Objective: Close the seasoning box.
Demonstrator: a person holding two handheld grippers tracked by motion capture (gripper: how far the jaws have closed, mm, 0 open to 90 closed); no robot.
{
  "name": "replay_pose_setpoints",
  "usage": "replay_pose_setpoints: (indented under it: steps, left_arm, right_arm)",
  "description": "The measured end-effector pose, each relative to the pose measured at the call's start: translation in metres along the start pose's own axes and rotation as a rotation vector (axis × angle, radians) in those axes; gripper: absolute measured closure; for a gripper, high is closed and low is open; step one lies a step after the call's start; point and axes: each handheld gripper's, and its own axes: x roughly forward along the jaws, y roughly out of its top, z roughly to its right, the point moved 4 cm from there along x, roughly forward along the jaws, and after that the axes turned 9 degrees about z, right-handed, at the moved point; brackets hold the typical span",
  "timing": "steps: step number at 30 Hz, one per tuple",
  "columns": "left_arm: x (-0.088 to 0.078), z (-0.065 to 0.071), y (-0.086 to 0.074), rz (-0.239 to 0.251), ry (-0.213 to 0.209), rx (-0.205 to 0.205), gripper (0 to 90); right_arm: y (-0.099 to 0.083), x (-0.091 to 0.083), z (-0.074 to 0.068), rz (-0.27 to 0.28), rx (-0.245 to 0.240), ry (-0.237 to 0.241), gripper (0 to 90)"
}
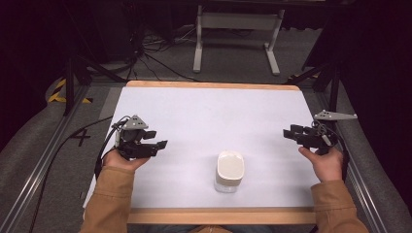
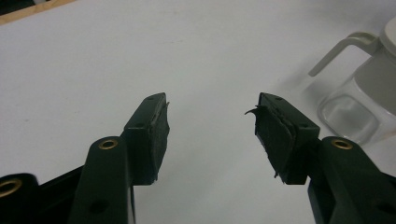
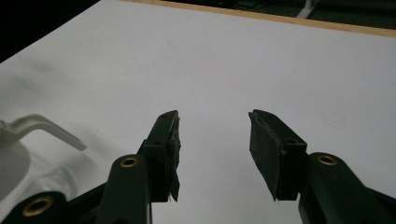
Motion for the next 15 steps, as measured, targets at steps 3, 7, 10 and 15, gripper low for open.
replay_pose_setpoints:
  steps: [3, 7, 10, 15]
  left_arm:
    - [0.002, -0.003, -0.003, -0.006, 0.004, -0.016, 44.3]
    - [0.003, -0.009, -0.007, -0.024, 0.012, -0.028, 44.3]
    - [0.005, -0.014, -0.01, -0.02, 0.016, -0.033, 44.3]
    - [0.009, -0.024, -0.02, -0.055, 0.052, -0.058, 44.4]
  right_arm:
    - [-0.011, -0.001, 0.018, 0.019, -0.017, -0.038, 51.0]
    - [-0.019, 0.0, 0.03, -0.007, -0.021, -0.063, 48.5]
    - [-0.025, 0.002, 0.036, -0.028, -0.016, -0.076, 48.3]
    - [-0.036, 0.009, 0.044, -0.08, 0.013, -0.086, 48.3]
